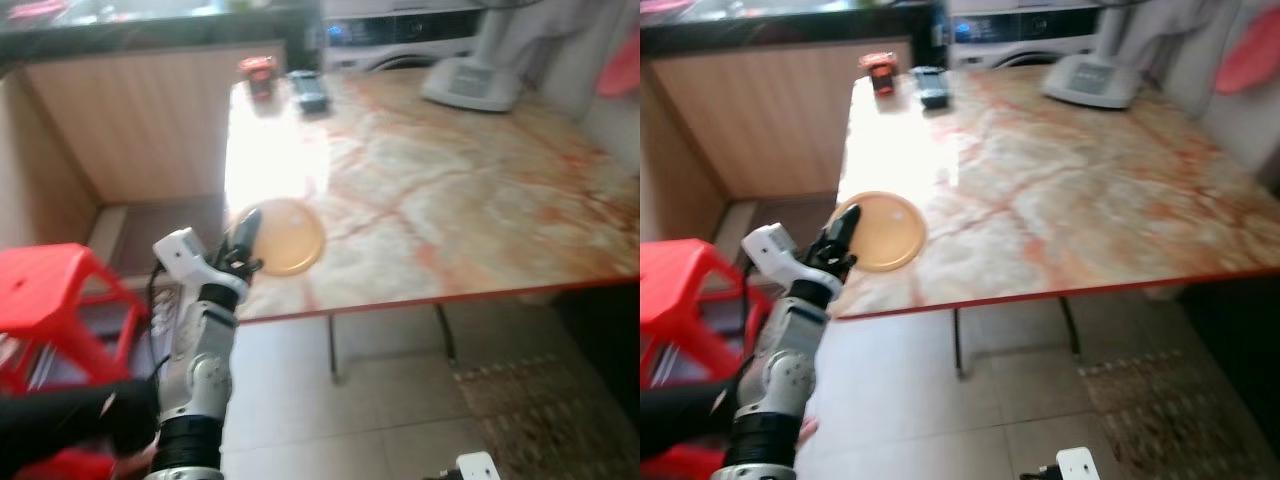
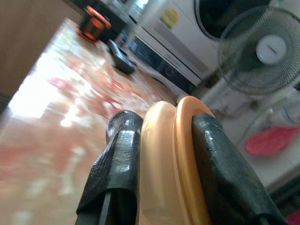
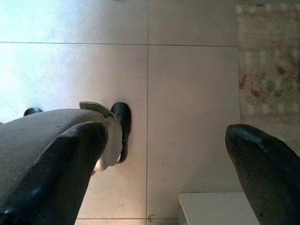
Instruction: Restocking fridge
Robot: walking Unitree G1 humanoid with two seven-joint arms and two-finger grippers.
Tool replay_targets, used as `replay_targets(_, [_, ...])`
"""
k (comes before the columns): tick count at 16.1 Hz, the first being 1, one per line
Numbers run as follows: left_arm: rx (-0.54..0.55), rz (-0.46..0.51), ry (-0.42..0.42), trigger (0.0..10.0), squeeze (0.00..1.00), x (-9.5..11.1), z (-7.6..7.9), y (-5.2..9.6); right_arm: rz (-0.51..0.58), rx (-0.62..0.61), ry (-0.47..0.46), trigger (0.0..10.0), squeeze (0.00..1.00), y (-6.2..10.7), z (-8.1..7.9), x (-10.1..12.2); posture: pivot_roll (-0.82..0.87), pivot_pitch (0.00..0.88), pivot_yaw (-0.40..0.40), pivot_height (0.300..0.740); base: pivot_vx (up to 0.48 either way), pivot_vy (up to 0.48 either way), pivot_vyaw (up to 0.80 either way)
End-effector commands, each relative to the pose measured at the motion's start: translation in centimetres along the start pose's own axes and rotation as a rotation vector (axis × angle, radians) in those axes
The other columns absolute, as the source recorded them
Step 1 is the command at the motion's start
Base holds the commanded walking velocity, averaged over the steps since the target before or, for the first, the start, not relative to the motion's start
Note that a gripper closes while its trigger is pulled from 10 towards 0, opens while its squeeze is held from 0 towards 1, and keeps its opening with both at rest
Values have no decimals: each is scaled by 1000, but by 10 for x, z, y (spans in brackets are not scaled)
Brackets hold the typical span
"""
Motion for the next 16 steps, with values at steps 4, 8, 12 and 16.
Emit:
replay_targets(4, [-14,2,-5,10000,0,-1,4,0,-28,13,17,10000,0,2,-2,-8,-86,0,53,740,0,0,-800])
replay_targets(8, [-13,1,-12,10000,0,-1,3,0,-32,19,22,10000,0,2,-3,-9,-85,0,53,740,0,0,-800])
replay_targets(12, [-17,6,0,10000,0,-1,5,-2,-30,23,26,10000,0,2,-2,-8,-88,0,53,740,0,0,-800])
replay_targets(16, [-10,19,2,10000,0,1,5,-1,-26,25,24,10000,0,2,-1,-7,-83,0,47,740,0,0,-797])
Point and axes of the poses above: a point about 5 cm out from each wrist's last joint towards the gripper, its own y axis pointing back from the gripper into the wrist, its own x axis along the axis of the wrist's last joint, z = x × y, the point moved 2 cm from there along -y, pointing out of the wrist towards the gripper, and after that the axes turned 14 degrees about y, right-handed, at the moved point
